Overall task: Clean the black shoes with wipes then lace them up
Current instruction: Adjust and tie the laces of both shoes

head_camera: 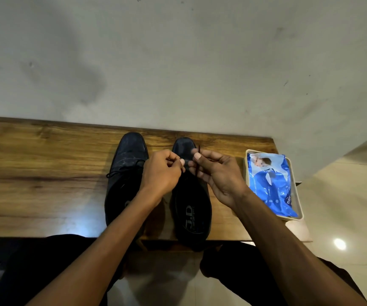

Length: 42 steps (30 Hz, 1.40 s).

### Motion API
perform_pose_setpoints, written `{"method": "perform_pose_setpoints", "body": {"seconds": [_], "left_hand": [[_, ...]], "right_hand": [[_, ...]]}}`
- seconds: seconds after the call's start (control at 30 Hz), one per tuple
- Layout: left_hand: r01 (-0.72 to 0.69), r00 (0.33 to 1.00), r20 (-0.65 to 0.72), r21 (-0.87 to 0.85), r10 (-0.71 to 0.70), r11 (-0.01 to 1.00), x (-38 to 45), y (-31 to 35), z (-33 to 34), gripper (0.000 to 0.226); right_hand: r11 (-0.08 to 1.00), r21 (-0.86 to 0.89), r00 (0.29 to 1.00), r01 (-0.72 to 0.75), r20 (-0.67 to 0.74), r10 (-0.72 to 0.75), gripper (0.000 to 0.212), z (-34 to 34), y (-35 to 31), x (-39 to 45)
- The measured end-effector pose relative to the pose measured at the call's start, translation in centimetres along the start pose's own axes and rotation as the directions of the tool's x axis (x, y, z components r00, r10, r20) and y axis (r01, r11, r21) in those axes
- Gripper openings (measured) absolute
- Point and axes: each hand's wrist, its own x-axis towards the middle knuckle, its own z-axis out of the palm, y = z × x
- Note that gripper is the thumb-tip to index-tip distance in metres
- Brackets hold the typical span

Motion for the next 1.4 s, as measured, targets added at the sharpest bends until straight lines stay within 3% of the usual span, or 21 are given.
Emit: {"method": "perform_pose_setpoints", "body": {"seconds": [0.13, 0.23, 0.37, 0.47, 0.8, 0.97, 1.2, 1.4], "left_hand": [[0.004, 0.999, -0.031, -0.022, -0.005, 1.000, 0.0, 0.0, 0.2, 0.012], [-0.009, 0.998, -0.063, -0.002, 0.009, 1.000, -0.1, -0.1, 0.2, 0.011], [-0.125, 0.986, -0.097, 0.087, 0.133, 0.988, -0.1, 0.1, 0.1, 0.009], [-0.215, 0.971, -0.076, 0.123, 0.225, 0.969, -0.2, 0.2, 0.2, 0.010], [-0.317, 0.945, -0.070, 0.041, 0.319, 0.947, -0.2, 0.3, 0.6, 0.003], [-0.246, 0.964, 0.118, 0.068, 0.237, 0.967, 0.2, 0.2, -0.4, 0.018], [-0.214, 0.974, 0.114, 0.189, 0.195, 0.958, 0.0, 0.0, -0.7, 0.010], [-0.157, 0.986, 0.082, 0.193, 0.143, 0.969, 0.0, -0.1, -0.5, 0.004]], "right_hand": [[1.000, -0.015, 0.998, 0.000, -0.070, -0.001, 0.026, 0.3, 0.2, -0.1], [0.968, -0.250, 0.997, 0.036, -0.052, -0.050, 0.023, -0.1, -0.3, 0.0], [0.786, -0.599, 0.988, 0.152, 0.106, -0.111, 0.014, -0.3, -1.1, 0.1], [0.678, -0.701, 0.975, 0.222, 0.180, -0.133, 0.009, -0.3, -1.6, 0.4], [0.632, -0.734, 0.963, 0.249, 0.259, -0.079, 0.009, -0.7, -1.5, 0.9], [0.753, -0.641, 0.971, 0.149, 0.239, 0.011, 0.014, -1.0, -1.8, 0.9], [0.816, -0.575, 0.985, 0.054, 0.167, 0.053, 0.016, -1.1, -1.7, 1.3], [0.801, -0.592, 0.991, 0.087, 0.133, -0.009, 0.015, -0.7, -1.6, 1.1]]}}
